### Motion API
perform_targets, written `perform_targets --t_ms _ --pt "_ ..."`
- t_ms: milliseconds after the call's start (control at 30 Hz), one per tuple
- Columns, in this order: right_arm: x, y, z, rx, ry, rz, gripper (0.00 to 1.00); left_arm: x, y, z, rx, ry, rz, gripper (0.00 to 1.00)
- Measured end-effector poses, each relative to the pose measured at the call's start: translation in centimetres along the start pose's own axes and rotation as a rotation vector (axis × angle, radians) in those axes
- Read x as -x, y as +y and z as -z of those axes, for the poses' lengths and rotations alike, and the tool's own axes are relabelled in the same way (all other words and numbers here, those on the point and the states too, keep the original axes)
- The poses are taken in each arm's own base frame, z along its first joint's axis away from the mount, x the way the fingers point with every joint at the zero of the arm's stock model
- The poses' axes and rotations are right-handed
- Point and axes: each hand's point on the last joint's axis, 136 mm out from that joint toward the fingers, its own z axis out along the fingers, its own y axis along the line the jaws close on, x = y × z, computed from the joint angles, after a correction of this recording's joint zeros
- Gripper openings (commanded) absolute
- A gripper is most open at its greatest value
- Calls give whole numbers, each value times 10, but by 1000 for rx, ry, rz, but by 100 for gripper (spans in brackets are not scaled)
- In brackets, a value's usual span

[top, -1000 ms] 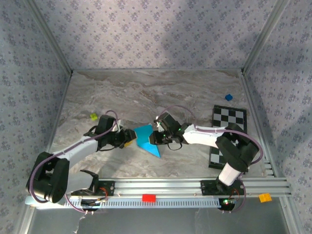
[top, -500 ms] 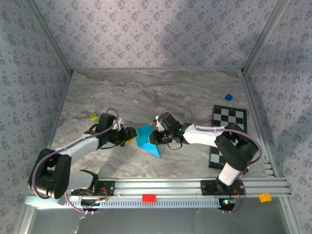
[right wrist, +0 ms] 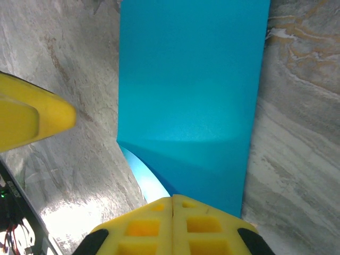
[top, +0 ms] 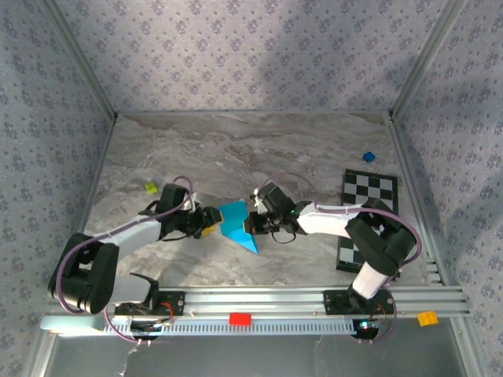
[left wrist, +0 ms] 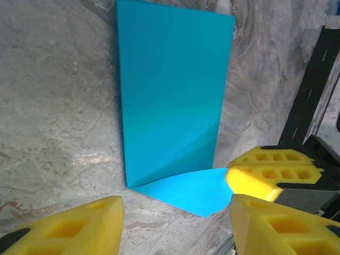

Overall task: Fold a paper plane with a square sheet of paper (pick it up from the middle)
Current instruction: Fourth fold the wing at the center of the table.

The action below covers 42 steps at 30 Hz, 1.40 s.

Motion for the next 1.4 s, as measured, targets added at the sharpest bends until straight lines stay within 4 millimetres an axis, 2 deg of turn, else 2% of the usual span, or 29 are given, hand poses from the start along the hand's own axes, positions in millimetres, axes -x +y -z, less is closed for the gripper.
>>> perform_targets --t_ms 333,600,733,867,967,1033,1067,1200,1333,1400 --pt "4 0 9 63 -40 -18 2 1 3 -11 -16 33 45 61" --pt "6 -3 10 86 -51 -38 2 10 -8 -18 -55 43 52 60" --pt "7 -2 11 95 -55 -36 2 16 -12 -24 -66 49 55 57" --pt "10 0 14 103 -63 -36 3 21 -12 -32 -73 64 70 47" --pt "11 -1 15 104 -67 -37 6 24 -13 -37 -84 70 80 33" --pt "11 -2 15 101 -66 -43 16 25 -15 -38 -92 70 87 18" --pt "11 -2 16 98 -65 -48 21 26 -16 -38 -96 67 91 14" --pt "10 -7 23 58 -77 -56 42 31 -19 -37 -109 43 98 8" --pt "15 -13 44 -38 -138 -47 46 31 -23 -32 -103 -14 107 5" --pt "17 -11 57 -84 -183 -25 45 29 -27 -29 -102 -43 103 5"
